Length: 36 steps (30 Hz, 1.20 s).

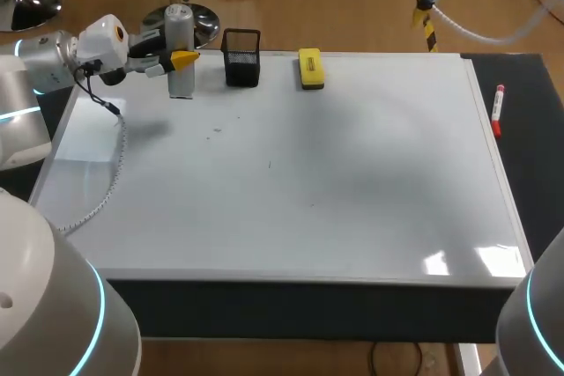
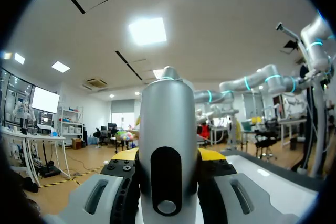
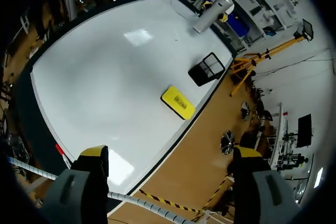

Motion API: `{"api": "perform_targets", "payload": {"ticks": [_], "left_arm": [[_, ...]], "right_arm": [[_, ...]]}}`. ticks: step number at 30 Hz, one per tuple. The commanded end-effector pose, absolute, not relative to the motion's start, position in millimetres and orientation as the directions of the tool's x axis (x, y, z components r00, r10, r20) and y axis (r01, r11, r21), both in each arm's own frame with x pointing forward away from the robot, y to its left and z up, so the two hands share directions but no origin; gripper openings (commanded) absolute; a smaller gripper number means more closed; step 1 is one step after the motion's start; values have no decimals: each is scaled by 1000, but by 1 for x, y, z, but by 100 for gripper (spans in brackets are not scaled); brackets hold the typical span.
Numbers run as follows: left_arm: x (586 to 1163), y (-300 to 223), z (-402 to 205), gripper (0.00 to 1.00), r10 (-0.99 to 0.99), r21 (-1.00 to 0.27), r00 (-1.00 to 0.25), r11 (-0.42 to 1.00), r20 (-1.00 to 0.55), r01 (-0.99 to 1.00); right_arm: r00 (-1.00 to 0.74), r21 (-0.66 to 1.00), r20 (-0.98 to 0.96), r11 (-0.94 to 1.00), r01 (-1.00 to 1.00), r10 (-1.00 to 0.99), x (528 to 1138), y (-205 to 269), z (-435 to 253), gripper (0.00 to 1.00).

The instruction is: Pick up the inspection probe, press it on each red-marked spot on the whiteboard one by one, put down the probe, pick up the eraser, and wipe off all the red marks.

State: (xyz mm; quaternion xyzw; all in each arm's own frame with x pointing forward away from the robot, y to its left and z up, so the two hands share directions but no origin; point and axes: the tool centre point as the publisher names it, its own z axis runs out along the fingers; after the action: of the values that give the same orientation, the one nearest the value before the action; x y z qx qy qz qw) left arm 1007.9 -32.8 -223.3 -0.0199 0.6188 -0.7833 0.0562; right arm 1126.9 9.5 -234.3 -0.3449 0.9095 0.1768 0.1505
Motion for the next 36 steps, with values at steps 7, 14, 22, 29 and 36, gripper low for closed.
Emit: {"api": "perform_targets", "payload": {"ticks": [7, 14, 22, 29, 36], "left_arm": [[1008, -33, -222, 0, -113, -972, -993, -227, -39, 64], [1008, -33, -222, 0, -113, -972, -993, -227, -39, 64], [1008, -33, -222, 0, -113, -972, -993, -227, -39, 64], [1008, -33, -222, 0, -113, -972, -993, -227, -39, 64], [1008, -33, -222, 0, -113, -972, -993, -227, -39, 64]], "right_arm": [[-785, 329, -390, 724, -607, -481, 1125, -26, -222, 100], [-820, 381, -382, 736, -560, -427, 1124, -43, -213, 100], [-811, 358, -396, 742, -568, -430, 1116, -54, -216, 100], [-831, 393, -361, 739, -547, -423, 1115, -55, -218, 100], [-831, 393, -361, 739, -547, -423, 1115, -55, -218, 100]]}}
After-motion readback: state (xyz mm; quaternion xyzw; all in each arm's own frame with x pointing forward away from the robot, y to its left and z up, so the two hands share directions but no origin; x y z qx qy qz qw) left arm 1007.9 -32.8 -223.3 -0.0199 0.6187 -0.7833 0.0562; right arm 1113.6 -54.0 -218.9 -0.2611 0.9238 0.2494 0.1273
